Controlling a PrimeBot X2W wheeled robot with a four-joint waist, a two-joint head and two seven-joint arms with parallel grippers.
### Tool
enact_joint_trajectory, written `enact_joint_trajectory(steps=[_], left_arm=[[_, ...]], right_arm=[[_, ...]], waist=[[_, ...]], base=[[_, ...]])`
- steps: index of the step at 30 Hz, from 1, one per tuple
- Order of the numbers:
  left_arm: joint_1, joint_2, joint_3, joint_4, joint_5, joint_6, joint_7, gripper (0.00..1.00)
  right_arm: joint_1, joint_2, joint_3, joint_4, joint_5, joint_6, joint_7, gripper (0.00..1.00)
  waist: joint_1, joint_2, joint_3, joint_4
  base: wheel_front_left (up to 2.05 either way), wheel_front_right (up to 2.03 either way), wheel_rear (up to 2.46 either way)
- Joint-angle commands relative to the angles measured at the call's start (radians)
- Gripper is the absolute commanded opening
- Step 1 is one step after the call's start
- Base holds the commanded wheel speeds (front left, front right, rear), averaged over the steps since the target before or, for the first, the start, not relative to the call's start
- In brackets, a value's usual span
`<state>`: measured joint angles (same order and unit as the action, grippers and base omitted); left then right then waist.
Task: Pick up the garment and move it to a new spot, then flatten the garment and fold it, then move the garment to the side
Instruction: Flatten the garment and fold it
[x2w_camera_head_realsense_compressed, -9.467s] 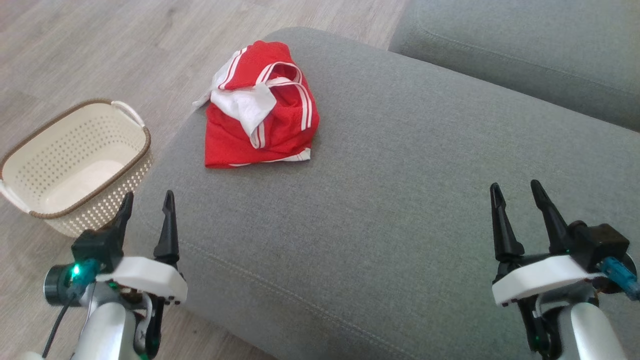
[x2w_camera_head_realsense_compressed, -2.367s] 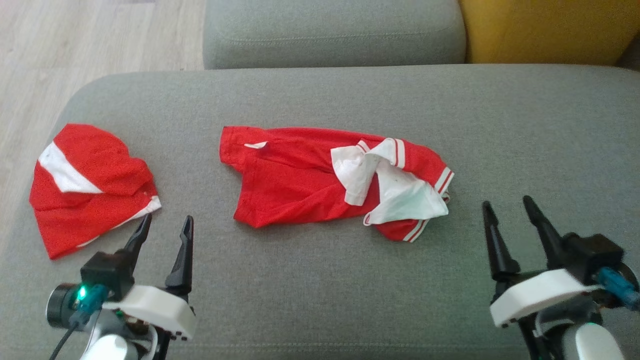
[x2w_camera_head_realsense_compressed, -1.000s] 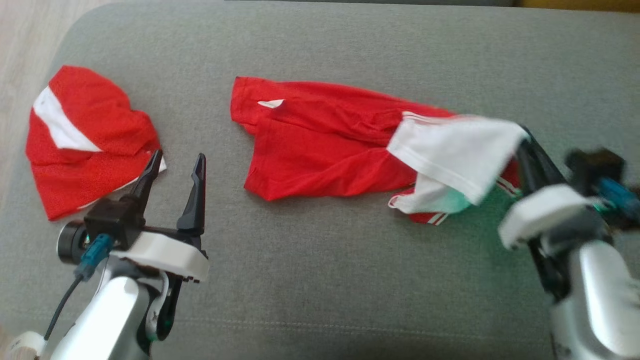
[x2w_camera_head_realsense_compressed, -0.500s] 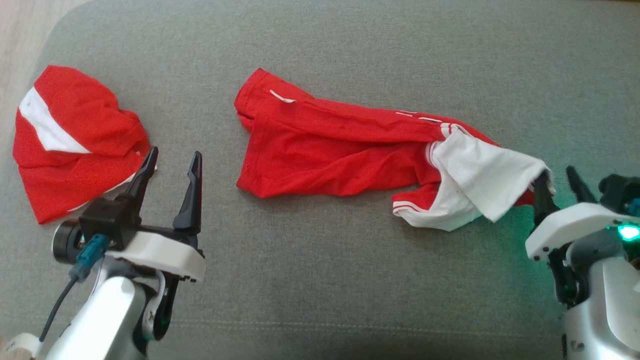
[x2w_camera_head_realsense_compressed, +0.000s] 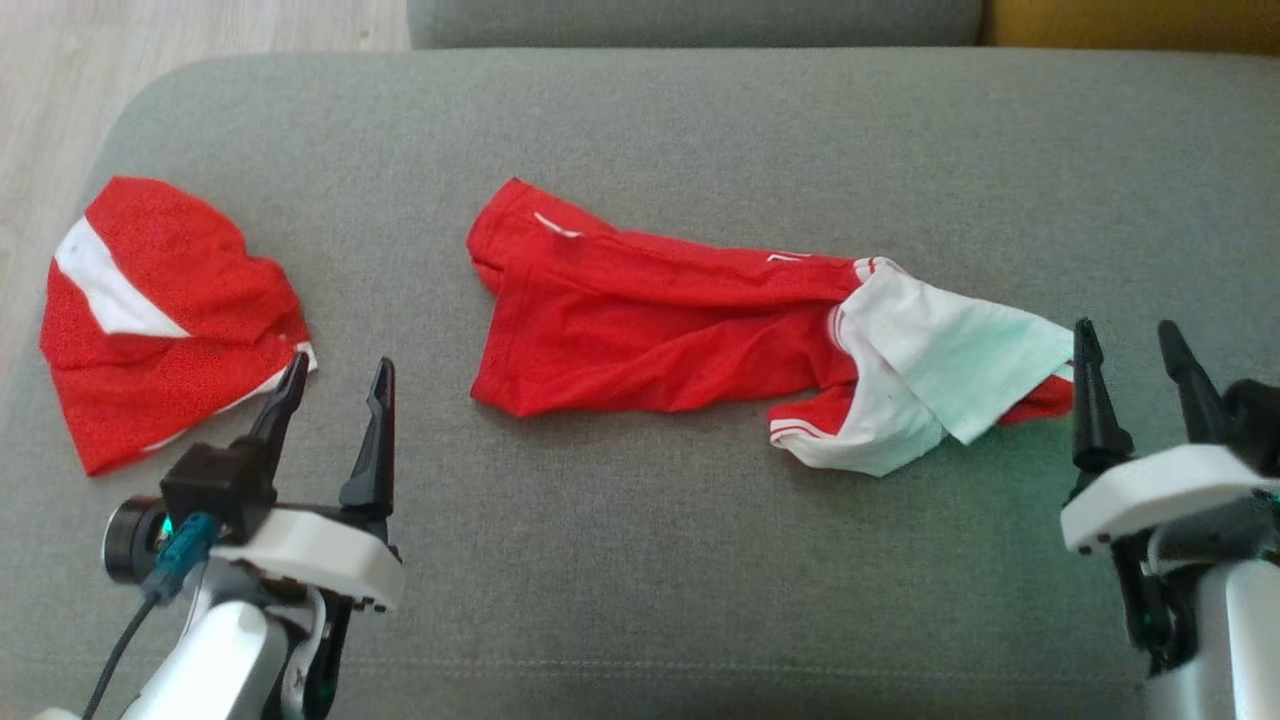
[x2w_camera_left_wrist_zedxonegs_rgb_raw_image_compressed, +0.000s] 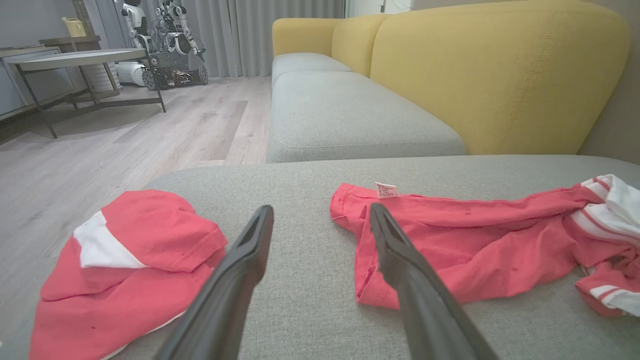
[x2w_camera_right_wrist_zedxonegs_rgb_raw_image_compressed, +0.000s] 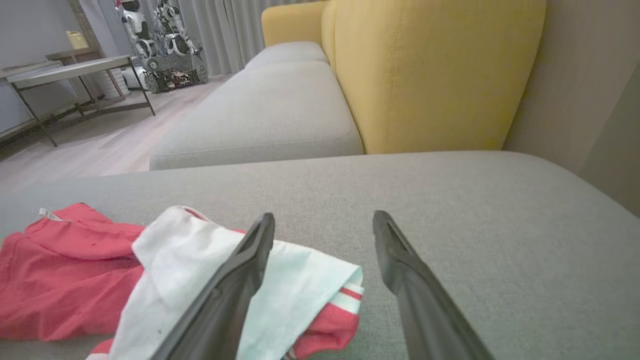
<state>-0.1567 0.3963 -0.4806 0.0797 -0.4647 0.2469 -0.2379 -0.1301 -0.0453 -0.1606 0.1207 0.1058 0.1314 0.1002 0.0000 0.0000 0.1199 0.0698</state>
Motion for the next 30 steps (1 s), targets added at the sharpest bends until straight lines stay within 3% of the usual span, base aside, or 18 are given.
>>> enact_joint_trajectory(steps=[1, 11, 30], left_arm=[[-0.028, 0.036, 0.044, -0.035, -0.009, 0.009, 0.000, 1.00], [0.020, 0.051, 0.039, -0.059, -0.009, 0.033, 0.015, 1.00], [0.039, 0.069, 0.034, -0.095, -0.013, 0.054, 0.037, 1.00]], right_arm=[[0.003, -0.005, 0.036, -0.091, 0.006, -0.001, 0.008, 1.00], [0.118, -0.005, 0.118, -0.282, -0.002, -0.001, 0.039, 1.00], [0.157, -0.005, 0.147, -0.297, 0.017, -0.001, 0.053, 1.00]], waist=[[0.0000, 0.0000, -0.016, -0.003], [0.0000, 0.0000, -0.072, -0.008], [0.0000, 0.0000, -0.082, -0.006]], base=[[0.00, 0.00, 0.00], [0.00, 0.00, 0.00], [0.00, 0.00, 0.00]])
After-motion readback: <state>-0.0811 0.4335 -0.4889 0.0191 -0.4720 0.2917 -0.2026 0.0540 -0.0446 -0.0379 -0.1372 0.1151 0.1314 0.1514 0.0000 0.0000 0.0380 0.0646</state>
